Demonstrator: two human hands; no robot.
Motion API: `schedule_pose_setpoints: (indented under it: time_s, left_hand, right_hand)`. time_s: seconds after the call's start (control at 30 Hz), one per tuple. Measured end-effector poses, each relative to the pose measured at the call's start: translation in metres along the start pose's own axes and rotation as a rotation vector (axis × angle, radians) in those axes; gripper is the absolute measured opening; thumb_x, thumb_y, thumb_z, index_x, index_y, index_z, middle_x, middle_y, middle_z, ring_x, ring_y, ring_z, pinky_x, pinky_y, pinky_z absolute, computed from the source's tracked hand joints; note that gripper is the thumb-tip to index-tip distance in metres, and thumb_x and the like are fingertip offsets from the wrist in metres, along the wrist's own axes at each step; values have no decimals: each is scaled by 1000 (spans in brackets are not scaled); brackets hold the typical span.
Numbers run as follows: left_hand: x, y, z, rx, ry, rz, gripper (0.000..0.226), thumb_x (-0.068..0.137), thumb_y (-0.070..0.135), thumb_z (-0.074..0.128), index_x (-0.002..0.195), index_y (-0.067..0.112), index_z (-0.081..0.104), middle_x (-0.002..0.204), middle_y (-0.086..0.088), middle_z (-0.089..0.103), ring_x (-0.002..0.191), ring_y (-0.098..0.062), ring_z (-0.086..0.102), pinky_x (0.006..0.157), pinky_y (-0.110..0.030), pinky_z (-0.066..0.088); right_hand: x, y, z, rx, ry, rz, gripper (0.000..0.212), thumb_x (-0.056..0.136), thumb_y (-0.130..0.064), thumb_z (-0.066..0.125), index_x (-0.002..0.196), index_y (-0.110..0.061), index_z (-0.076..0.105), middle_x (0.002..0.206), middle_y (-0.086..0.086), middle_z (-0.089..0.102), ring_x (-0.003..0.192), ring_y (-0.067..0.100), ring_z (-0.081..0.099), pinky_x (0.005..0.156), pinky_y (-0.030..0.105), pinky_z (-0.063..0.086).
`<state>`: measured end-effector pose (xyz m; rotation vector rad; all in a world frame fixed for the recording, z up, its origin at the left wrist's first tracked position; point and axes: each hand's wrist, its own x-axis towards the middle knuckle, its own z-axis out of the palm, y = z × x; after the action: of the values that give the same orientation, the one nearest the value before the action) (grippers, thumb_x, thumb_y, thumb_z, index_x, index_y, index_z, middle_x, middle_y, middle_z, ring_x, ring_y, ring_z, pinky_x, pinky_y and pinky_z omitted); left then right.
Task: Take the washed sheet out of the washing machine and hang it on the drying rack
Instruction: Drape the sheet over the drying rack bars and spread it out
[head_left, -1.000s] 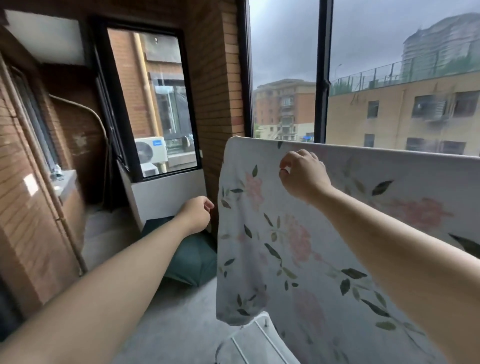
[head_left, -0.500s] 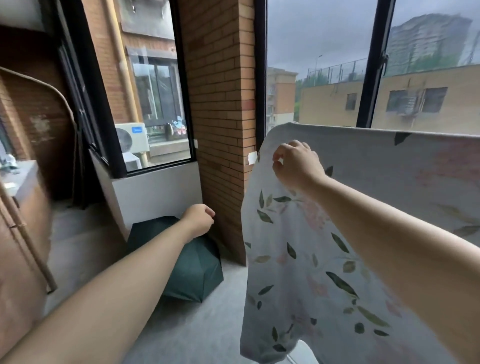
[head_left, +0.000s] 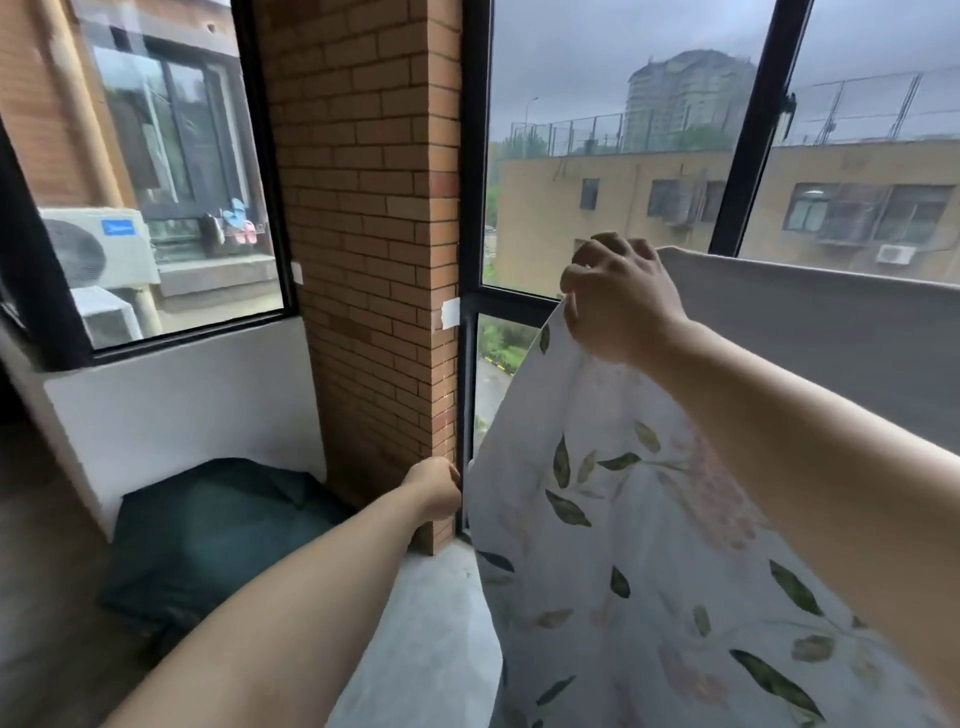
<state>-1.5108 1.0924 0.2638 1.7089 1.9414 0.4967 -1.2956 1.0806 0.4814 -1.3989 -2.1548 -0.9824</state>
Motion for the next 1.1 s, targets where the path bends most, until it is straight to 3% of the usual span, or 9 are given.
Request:
schedule_pose_setpoints:
  time_s: [0.2, 0.43, 0.53, 0.7, 0.77, 0.83, 0.9, 0.97, 1.1]
  left_hand:
    - [76, 3, 6, 146, -109, 165, 51, 73, 19, 71, 121, 24, 56, 120, 2, 62, 111, -25, 59, 91, -37, 54]
    - [156, -18, 27, 287, -347, 465, 31, 77, 25, 54, 104, 18, 68, 109, -4, 70, 104, -28, 63, 80, -30, 49]
    - [185, -38, 26, 144, -508, 497, 38, 75, 30, 48, 99, 9, 69, 105, -8, 70, 97, -25, 64, 78, -31, 47]
    - [210, -60, 6, -418, -803, 175, 24, 69, 21, 67, 83, 5, 55, 69, -13, 55, 58, -22, 51, 63, -29, 42]
    - [215, -68, -10, -576, -1096, -21, 45, 72, 42, 73, 92, 4, 58, 59, -7, 48, 50, -19, 41, 54, -27, 36]
    - [219, -75, -23, -664, -1387, -156, 91, 68, 84, 54, 101, 1, 67, 76, -11, 58, 69, -23, 53, 66, -33, 43]
    - [222, -74, -28, -709, -1425, -222, 108, 74, 92, 23, 112, 4, 72, 111, -17, 70, 104, -32, 65, 89, -40, 49]
    - [213, -65, -39, -738, -1373, -186, 82, 90, 77, 30, 118, 11, 71, 120, -12, 69, 110, -29, 66, 95, -41, 49]
    - [203, -37, -64, -1033, -1237, -79, 34, 94, 27, 52, 102, 3, 74, 93, -14, 75, 80, -27, 73, 79, -37, 56]
  right_hand:
    - [44, -7, 24, -235, -192, 68, 20, 86, -28, 52, 91, -19, 69, 101, 6, 65, 102, 28, 54, 95, 43, 33]
    - [53, -13, 42, -374, -268, 235, 29, 89, -39, 44, 78, -21, 64, 84, 3, 64, 83, 25, 56, 85, 40, 34]
    - [54, -20, 44, -465, -279, 334, 29, 90, -37, 42, 75, -20, 59, 83, 4, 65, 82, 25, 55, 86, 40, 34]
    - [67, -40, 53, -595, -378, 518, 41, 93, -40, 37, 86, -16, 70, 91, 9, 67, 92, 29, 52, 92, 42, 31]
    - [70, -49, 54, -616, -432, 544, 44, 95, -41, 36, 94, -16, 72, 100, 11, 66, 103, 31, 50, 97, 43, 29]
    - [74, -55, 51, -628, -493, 568, 47, 96, -42, 33, 101, -16, 72, 106, 11, 64, 108, 32, 48, 99, 43, 28]
    - [76, -55, 46, -624, -561, 598, 49, 96, -43, 30, 105, -19, 72, 110, 11, 62, 110, 32, 46, 102, 44, 27]
    - [78, -55, 43, -627, -613, 603, 52, 97, -45, 27, 105, -20, 72, 112, 11, 60, 112, 32, 45, 104, 44, 26]
    - [79, -55, 42, -637, -642, 605, 54, 98, -49, 25, 109, -22, 71, 116, 10, 60, 117, 32, 44, 105, 45, 26]
